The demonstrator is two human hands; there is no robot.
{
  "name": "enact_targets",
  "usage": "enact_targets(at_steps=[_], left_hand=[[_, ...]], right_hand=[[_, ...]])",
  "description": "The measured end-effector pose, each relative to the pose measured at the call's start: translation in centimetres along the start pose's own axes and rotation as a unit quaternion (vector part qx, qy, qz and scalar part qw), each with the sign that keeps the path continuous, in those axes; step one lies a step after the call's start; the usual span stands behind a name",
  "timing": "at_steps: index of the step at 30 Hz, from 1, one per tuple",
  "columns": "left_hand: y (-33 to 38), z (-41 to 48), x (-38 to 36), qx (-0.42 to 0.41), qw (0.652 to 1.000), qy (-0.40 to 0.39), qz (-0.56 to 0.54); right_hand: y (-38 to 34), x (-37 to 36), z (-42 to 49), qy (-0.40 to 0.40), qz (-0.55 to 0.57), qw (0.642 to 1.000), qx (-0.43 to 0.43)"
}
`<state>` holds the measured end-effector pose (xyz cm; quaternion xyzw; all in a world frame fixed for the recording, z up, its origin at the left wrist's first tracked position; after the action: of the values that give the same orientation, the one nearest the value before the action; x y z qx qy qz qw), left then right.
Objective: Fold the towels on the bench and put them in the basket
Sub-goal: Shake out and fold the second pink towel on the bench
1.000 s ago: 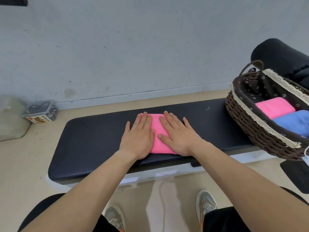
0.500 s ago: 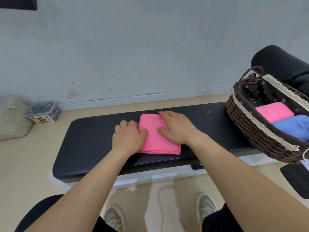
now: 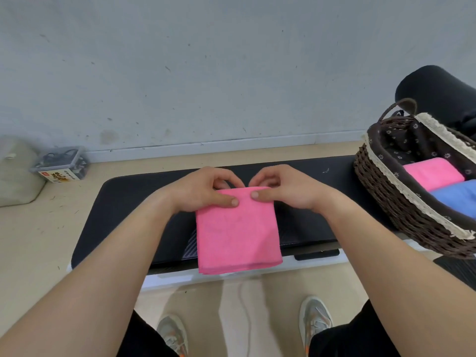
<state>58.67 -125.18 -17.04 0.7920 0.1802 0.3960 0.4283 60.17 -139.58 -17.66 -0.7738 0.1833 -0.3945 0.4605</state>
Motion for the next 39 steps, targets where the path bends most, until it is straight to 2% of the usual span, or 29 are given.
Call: enact_targets(at_steps=[3,7,10,13,15,17,20,22,28,31,33,35,37,39], left_hand=[[-1.4,0.9,1.8,0.036,0.996,0.073,0.038],[-3.7,1.5,2.8,0.07,0.991,0.098,0.049],[-4.1,1.7,2.6,0.092,0.978,0.139,0.127],[-2.0,1.0,2.1,0.082,0.94,0.202,0.261],[0.8,-0.4,1.4,0.02,0.906,0.268,0.327],[2.1,-1.4,-0.2,-0.021,0.891,0.29,0.35],[-0.6,-0.8,-3.6,0.066,0.887,0.198,0.411],[-2.7,-0.6,-4.8,0.11,0.886,0.148,0.425],[-3.9,-0.5,-5.6,0.112,0.908,0.103,0.39],[-4.0,-0.2,-4.5,0.086,0.94,0.086,0.319],[-2.9,-0.4,-2.4,0.026,0.957,0.136,0.253],[-2.2,-1.1,-0.1,0.004,0.954,0.196,0.229],[-3.3,-1.1,1.2,0.049,0.949,0.204,0.236],[-4.8,-0.7,1.7,0.093,0.952,0.171,0.237]], right_hand=[[0.9,1.5,0.6,0.055,-0.06,0.997,-0.002],[2.0,2.6,1.3,0.115,-0.106,0.988,-0.014],[2.2,2.2,1.7,0.132,-0.163,0.977,-0.026],[1.0,2.0,1.3,0.183,-0.249,0.951,-0.025],[-1.0,1.4,0.2,0.218,-0.299,0.929,0.013],[-1.8,-0.4,-0.3,0.199,-0.346,0.917,0.028],[0.5,-4.2,-0.3,0.089,-0.422,0.902,-0.014],[2.3,-5.2,-0.6,0.049,-0.443,0.895,-0.031],[3.3,-5.3,-0.7,0.037,-0.415,0.908,-0.041],[2.7,-4.9,-0.6,0.041,-0.38,0.923,-0.039],[1.9,-4.0,-0.5,0.056,-0.345,0.936,-0.028],[1.2,-2.7,-0.5,0.076,-0.29,0.954,-0.017],[1.0,-1.6,-0.6,0.083,-0.241,0.967,-0.015],[1.5,-0.8,-0.6,0.073,-0.217,0.973,-0.033]])
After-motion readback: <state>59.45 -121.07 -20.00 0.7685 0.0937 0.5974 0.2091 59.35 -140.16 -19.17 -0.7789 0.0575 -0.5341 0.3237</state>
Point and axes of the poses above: each hand's wrist, its own z-axis towards the middle knuckle, its own x-axis out of the back of the hand, y = z × x, the point moved 10 cm from there along z, towards the middle knuckle, and after that the axes turned 8 degrees about -y, right-handed, at the moved point
